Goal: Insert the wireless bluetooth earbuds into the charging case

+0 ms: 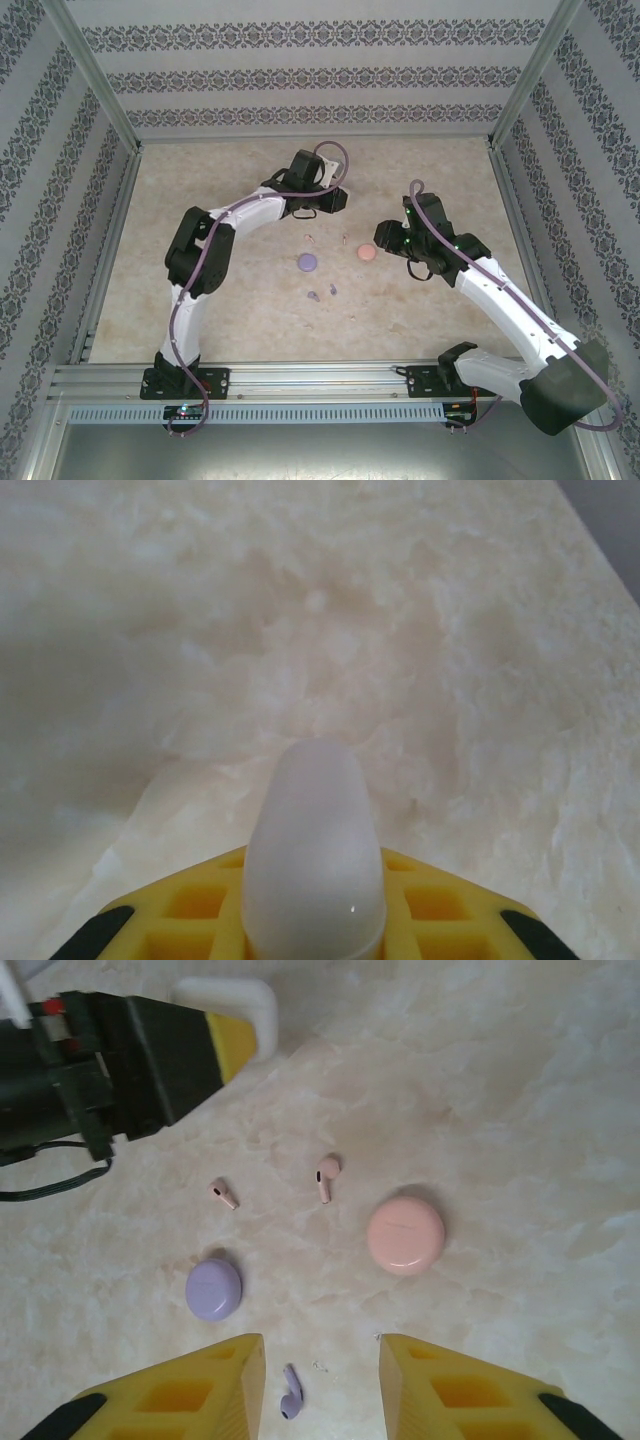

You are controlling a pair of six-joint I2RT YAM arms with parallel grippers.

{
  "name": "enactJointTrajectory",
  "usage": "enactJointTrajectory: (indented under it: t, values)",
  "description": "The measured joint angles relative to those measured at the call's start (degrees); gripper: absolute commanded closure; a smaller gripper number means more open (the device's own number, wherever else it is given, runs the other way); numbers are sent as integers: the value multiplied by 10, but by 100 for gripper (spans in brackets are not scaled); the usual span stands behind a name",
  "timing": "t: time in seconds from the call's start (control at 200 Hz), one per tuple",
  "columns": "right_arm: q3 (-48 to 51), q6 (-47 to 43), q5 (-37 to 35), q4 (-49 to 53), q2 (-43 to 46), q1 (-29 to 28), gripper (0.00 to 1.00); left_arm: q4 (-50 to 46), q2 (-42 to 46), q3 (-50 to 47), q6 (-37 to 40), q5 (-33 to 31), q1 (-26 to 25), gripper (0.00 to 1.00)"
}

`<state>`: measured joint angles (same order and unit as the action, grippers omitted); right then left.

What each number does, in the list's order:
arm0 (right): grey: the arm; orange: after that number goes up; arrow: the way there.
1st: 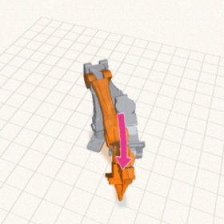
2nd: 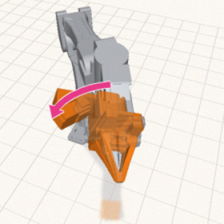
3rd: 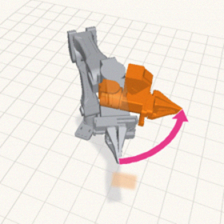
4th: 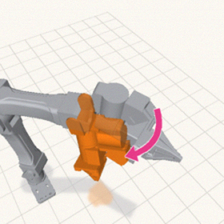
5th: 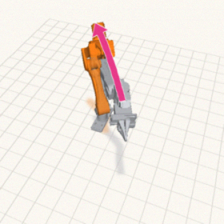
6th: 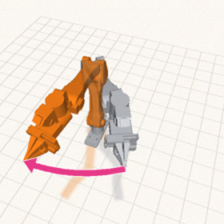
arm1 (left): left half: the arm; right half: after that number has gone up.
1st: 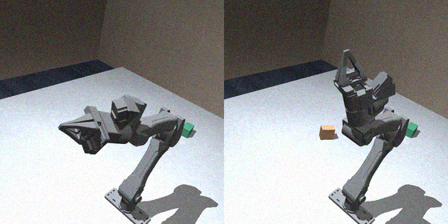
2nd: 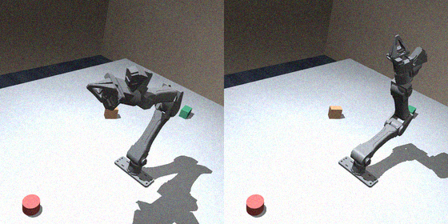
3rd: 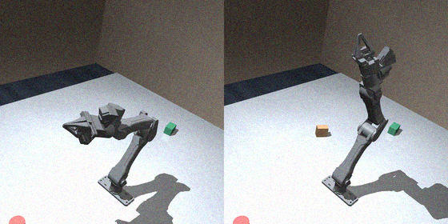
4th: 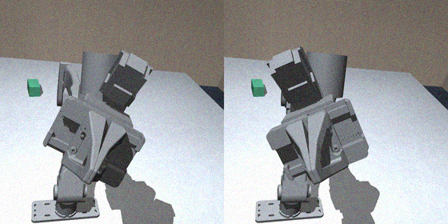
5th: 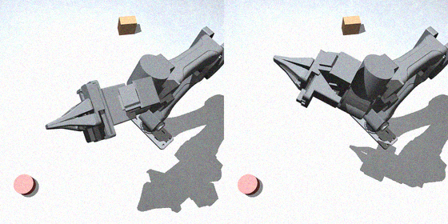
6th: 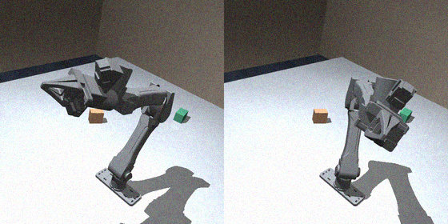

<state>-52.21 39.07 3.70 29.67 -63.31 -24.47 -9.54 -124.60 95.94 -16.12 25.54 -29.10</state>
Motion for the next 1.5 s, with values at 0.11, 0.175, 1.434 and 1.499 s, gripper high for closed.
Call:
enactJointTrajectory:
  t: [0.11, 0.175, 1.434, 1.499]
  values:
    - [0, 0, 1, -4, -3, 4, 61, -36, -38, 41, -28, 25, 10, 100]
    - [0, 0, 2, -8, -6, 7, 59, -54, -59, 63, -41, 39, 15, 99]
    - [-12, -32, 76, 14, 16, 75, 17, -278, -124, 178, -89, -37, 77, 46]
    - [-17, -33, 80, 17, 11, 79, 17, -282, -124, 179, -84, -42, 81, 45]
